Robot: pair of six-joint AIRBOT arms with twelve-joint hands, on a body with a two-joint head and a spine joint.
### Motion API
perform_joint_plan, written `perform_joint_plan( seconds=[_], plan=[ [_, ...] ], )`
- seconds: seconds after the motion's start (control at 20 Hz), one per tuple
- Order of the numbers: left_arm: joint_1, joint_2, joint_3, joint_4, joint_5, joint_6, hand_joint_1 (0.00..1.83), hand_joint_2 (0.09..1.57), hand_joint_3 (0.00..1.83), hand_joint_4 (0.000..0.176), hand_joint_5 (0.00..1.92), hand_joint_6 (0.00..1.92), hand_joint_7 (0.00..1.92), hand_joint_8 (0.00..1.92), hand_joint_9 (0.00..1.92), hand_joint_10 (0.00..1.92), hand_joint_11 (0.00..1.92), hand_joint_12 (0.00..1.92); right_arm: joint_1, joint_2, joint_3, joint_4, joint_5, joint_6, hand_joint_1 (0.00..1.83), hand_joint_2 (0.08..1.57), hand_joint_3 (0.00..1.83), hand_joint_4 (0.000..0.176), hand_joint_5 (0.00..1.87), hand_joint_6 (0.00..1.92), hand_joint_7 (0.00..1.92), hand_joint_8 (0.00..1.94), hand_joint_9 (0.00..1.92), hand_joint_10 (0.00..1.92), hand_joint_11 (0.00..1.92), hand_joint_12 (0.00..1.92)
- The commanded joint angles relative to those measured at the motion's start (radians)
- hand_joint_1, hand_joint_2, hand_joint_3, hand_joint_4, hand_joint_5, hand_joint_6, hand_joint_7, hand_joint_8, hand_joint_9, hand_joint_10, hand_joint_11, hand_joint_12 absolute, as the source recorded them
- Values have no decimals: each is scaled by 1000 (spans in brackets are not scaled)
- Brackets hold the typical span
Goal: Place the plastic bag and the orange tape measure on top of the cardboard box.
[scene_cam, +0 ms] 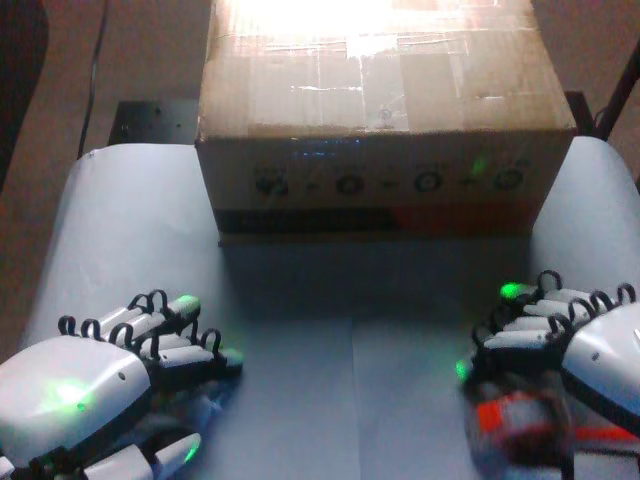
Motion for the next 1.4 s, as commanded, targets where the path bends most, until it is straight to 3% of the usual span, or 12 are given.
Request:
perform_joint_plan(
  seconds=[0.0,0.05,0.1,0.35,0.4,0.5,0.75,0.95,1.05,1.1,1.2,1.35],
  plan=[
    [22,-21,1,-41,-152,-21,785,1496,0,0,374,1799,216,983,40,1561,13,1916,-2,-15,1,-4,30,0,1362,1154,2,0,918,984,848,1285,802,1389,691,1582],
    [22,-20,1,-41,-152,-21,928,1474,0,0,383,1761,387,1765,132,1669,135,1921,0,-15,1,-4,30,0,1367,1164,2,0,898,934,832,1331,804,1441,753,1591],
    [22,-20,1,-40,-152,-21,966,1464,0,0,397,1718,437,1915,186,1761,239,1921,4,-15,1,-6,30,0,1369,1166,0,0,841,980,854,1313,830,1413,777,1562],
    [24,-34,28,-62,-134,-21,1043,1441,4,0,390,1663,525,1921,394,1921,422,1921,19,-12,1,-12,29,0,1372,1161,1,0,836,954,862,1287,858,1400,818,1534],
    [24,-41,42,-71,-127,-21,1257,1392,1,0,373,1573,490,1738,589,1921,403,1921,21,-11,1,-13,29,0,1366,1179,1,0,815,953,830,1351,814,1466,806,1581],
    [23,-43,55,-74,-101,-21,1268,1396,0,0,353,1567,450,1790,628,1908,435,1917,30,-9,1,-17,23,0,1378,1145,0,0,856,934,892,1222,899,1348,865,1519],
    [-63,-1,48,-24,-3,-22,1267,1393,0,0,385,1680,465,1694,532,1883,281,1760,48,29,-19,-40,-35,1,1374,1150,0,0,935,811,823,1310,880,1385,848,1529],
    [-125,49,21,52,87,-55,1298,1332,0,0,477,1567,556,1569,625,1731,390,1637,63,91,-64,-72,-106,1,1386,1090,0,0,1012,944,935,958,1013,1149,835,1481],
    [-135,81,17,101,149,-121,1299,1327,0,0,486,1580,556,1541,642,1711,428,1640,83,120,-83,-95,-133,1,1385,1090,0,0,1021,936,935,954,1001,1154,823,1435],
    [-146,100,13,117,180,-132,1302,1320,0,0,487,1562,566,1525,667,1683,477,1632,96,135,-90,-109,-142,1,1465,1150,3,0,852,1085,803,1142,895,1231,667,1606],
    [-164,126,6,138,214,-132,1301,1324,0,0,482,1559,559,1548,655,1702,487,1648,113,151,-94,-125,-157,1,1390,1097,0,0,1036,846,903,1056,1011,1150,901,1394],
    [-190,158,-4,158,271,-132,1310,1299,0,0,553,1506,600,1506,664,1636,448,1610,150,173,-95,-149,-169,1,1380,1101,0,0,1005,982,924,978,968,1221,948,1447]
  ],
)
